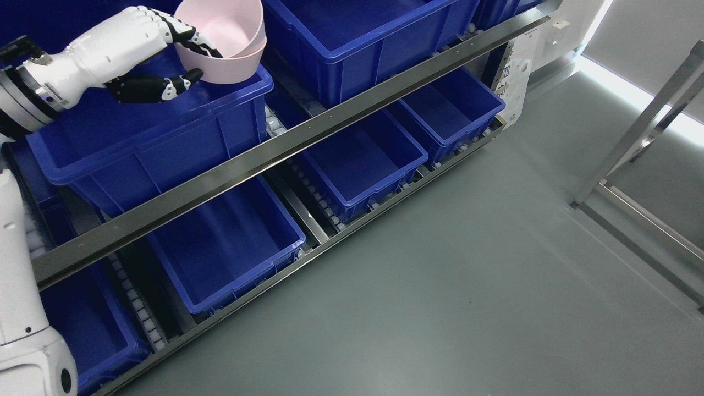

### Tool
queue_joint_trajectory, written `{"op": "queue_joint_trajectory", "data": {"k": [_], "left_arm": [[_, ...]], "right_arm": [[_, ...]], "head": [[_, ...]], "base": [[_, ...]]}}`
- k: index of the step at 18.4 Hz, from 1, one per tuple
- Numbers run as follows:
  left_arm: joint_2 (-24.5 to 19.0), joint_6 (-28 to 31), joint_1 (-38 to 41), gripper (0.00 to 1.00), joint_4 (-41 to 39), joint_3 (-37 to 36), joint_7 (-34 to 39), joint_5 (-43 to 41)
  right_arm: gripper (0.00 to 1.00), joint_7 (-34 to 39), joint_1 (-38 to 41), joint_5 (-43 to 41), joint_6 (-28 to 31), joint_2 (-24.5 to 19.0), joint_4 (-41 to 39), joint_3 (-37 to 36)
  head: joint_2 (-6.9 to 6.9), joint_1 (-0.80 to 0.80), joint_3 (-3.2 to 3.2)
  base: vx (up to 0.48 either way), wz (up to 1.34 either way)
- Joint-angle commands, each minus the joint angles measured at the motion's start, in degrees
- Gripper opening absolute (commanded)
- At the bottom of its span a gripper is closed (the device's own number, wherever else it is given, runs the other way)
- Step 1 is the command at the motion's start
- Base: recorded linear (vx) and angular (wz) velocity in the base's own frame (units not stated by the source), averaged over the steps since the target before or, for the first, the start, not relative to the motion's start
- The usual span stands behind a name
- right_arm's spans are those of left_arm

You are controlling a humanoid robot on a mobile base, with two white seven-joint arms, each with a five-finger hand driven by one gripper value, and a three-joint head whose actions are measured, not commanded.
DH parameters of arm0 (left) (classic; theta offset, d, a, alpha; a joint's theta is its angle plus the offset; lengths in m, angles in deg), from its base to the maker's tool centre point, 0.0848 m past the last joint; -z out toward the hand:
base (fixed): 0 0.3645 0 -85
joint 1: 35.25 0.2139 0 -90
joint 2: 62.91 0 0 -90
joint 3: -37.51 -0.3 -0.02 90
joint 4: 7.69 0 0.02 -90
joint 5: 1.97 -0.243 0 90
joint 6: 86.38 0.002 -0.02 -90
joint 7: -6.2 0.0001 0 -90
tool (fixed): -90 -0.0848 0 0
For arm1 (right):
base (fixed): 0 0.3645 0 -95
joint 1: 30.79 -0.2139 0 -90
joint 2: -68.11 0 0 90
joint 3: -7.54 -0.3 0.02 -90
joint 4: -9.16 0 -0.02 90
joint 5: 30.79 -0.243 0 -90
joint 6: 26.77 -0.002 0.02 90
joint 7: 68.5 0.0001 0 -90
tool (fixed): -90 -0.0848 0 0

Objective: Stack pink IKEA bowls on left shelf middle
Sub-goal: 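Carry the stacked bowls while turning toward the blue bin shelf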

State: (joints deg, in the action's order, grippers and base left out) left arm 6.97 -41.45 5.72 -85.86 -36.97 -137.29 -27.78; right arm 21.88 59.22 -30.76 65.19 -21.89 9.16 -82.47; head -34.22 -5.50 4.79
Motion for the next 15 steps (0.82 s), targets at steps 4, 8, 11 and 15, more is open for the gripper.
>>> {"op": "queue_joint_trajectory", "data": {"k": [4,8,11,15], "left_arm": [[-8.5,0.1,-5.2,0.06,22.9,-0.1,6.8,-8.0],[-8.7,0.1,-6.0,0.06,25.0,-0.7,7.9,-8.1],[-8.4,0.1,-6.1,0.06,28.2,-0.8,10.1,-10.9],[-8.1,0.1,-6.1,0.06,31.4,-3.4,12.1,-11.8]], "right_arm": [[1.0,0.0,1.7,0.0,0.0,1.0,-1.9,-0.6],[1.0,0.0,1.7,0.0,0.0,1.0,-1.9,-0.7],[1.0,0.0,1.7,0.0,0.0,1.0,-1.9,-0.6],[1.0,0.0,1.7,0.0,0.1,1.0,-1.9,-0.7]], "head": [[0.0,0.0,0.0],[0.0,0.0,0.0],[0.0,0.0,0.0],[0.0,0.0,0.0]], "base": [[0.003,0.0],[0.0,0.0],[0.011,0.06],[0.012,0.1]]}}
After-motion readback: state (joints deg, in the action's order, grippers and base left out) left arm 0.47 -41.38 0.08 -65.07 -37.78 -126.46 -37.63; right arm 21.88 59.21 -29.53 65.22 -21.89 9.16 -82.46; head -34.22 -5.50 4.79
